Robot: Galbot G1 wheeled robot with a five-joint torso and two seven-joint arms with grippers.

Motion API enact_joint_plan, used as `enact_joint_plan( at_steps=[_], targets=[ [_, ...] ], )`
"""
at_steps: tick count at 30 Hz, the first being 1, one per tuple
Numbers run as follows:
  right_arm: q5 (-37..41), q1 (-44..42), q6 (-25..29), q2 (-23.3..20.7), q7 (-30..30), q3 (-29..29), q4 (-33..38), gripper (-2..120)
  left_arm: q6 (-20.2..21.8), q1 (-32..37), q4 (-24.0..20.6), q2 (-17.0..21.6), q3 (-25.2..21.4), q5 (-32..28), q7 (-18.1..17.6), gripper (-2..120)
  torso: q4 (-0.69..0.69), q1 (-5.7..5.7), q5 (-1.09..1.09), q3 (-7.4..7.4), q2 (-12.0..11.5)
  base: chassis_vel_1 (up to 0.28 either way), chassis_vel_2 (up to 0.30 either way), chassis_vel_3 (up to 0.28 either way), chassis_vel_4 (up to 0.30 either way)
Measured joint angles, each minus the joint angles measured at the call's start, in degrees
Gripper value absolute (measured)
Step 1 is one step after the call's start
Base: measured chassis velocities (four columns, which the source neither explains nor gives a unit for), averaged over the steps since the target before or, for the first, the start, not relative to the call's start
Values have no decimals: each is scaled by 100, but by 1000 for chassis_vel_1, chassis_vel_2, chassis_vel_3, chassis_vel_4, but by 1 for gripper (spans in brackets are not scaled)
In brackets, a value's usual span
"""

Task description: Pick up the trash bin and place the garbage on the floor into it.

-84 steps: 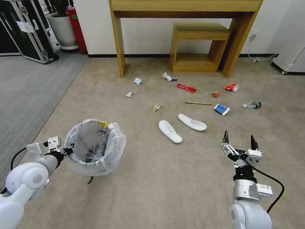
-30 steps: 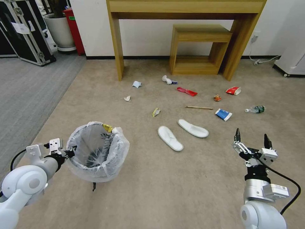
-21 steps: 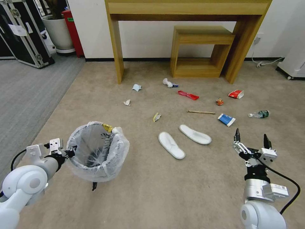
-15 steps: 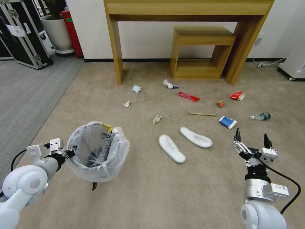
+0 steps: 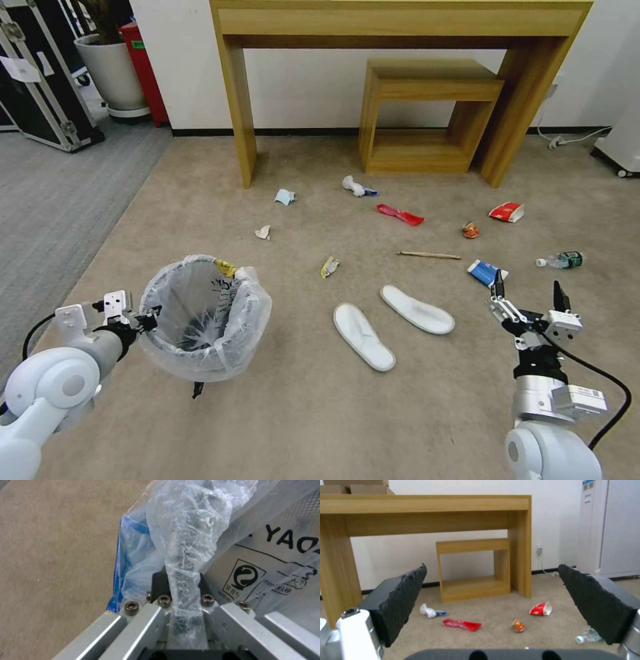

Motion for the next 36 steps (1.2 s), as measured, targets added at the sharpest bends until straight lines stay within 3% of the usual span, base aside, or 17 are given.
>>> enact_joint_plan(
  at_steps=[15, 23, 27, 29, 31, 34, 35, 36],
  targets=[
    [-57, -1, 41, 0, 30, -46, -24, 100, -16, 14, 18, -20, 26, 33, 3, 0, 0, 1, 0, 1, 0, -104, 114, 122, -108],
    [-39, 10, -229, -90, 300, -169, 4, 100, -21, 13, 35, -20, 33, 40, 8, 0, 0, 0, 0, 0, 0, -7, 5, 5, -7],
    [0, 29, -572, -215, 510, -197, 62, 100, -22, -41, 58, 6, 105, 37, 10, 0, -1, 0, 0, 0, 0, 0, 0, 0, 0],
    [381, 80, -1091, -388, 667, -240, 148, 100, -26, -56, 72, 2, 129, 37, 13, 0, -1, 0, 0, 0, 0, 0, 0, 0, 0],
    [517, 95, -1218, -432, 687, -243, 164, 100, -28, -56, 74, -2, 129, 37, 13, 0, -1, 0, 0, 0, 0, 0, 0, 0, 0],
    [1436, 182, -2205, -795, 888, -241, 302, 100, -37, -83, 99, -10, 186, 54, 13, 0, 0, 0, 0, 0, 0, 0, 0, 0, 0],
    [1436, 182, -2205, -795, 888, -241, 302, 100, -37, -83, 99, -10, 186, 54, 13, 0, 0, 0, 0, 0, 0, 0, 0, 0, 0],
    [1678, 209, -2539, -924, 997, -245, 313, 100, -38, -115, 107, -13, 226, 57, 14, 0, 0, 0, 0, 0, 0, 0, 0, 0, 0]
  ],
)
